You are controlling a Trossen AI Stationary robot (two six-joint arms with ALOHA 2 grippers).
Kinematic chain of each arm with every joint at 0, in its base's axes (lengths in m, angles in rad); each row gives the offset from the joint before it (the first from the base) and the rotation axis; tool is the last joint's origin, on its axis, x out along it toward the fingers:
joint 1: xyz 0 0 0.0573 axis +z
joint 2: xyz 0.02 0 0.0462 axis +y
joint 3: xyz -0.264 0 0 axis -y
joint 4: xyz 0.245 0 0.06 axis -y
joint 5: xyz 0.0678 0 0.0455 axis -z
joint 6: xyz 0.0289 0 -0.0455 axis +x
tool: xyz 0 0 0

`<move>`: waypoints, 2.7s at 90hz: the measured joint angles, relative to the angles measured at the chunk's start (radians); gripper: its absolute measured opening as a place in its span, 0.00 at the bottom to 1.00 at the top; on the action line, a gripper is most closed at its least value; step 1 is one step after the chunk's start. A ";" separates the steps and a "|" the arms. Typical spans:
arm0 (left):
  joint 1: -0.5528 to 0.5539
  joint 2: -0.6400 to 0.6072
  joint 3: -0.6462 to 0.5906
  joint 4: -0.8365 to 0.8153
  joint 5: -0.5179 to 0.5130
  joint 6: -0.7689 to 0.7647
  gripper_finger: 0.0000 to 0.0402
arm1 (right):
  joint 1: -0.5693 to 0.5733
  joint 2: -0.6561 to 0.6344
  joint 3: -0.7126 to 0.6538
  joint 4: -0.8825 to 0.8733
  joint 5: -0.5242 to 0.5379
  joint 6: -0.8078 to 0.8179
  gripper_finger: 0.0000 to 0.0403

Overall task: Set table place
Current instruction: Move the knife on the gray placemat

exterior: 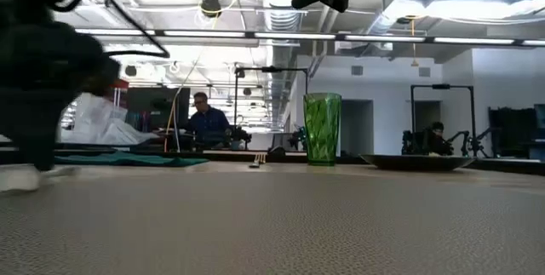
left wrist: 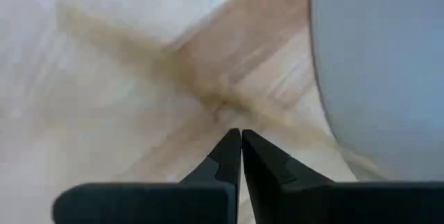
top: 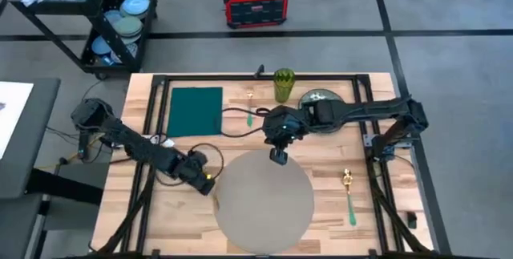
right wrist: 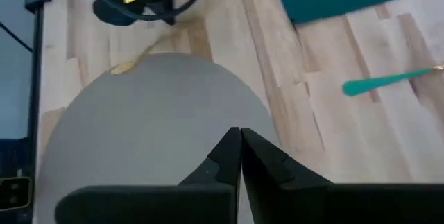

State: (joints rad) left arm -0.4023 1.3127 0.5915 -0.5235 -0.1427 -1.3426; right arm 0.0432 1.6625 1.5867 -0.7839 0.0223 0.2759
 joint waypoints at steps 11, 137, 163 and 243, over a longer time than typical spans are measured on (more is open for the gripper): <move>0.127 -0.025 0.000 0.054 -0.049 0.093 0.00 | 0.002 0.027 0.000 0.043 -0.002 -0.012 0.00; 0.238 0.351 0.435 0.106 0.067 0.526 0.00 | 0.036 0.043 -0.001 -0.031 -0.022 0.003 0.00; 0.191 0.340 0.382 -0.035 0.089 0.615 0.00 | 0.063 0.043 -0.001 -0.101 -0.027 0.004 0.00; -0.404 -0.339 -0.172 0.351 -0.414 0.120 0.00 | 0.015 0.360 0.014 0.197 -0.228 -0.593 0.35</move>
State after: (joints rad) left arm -0.8063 0.9741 0.4197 -0.1728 -0.5563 -1.2224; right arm 0.0586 2.0230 1.6003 -0.5871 -0.2053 -0.3176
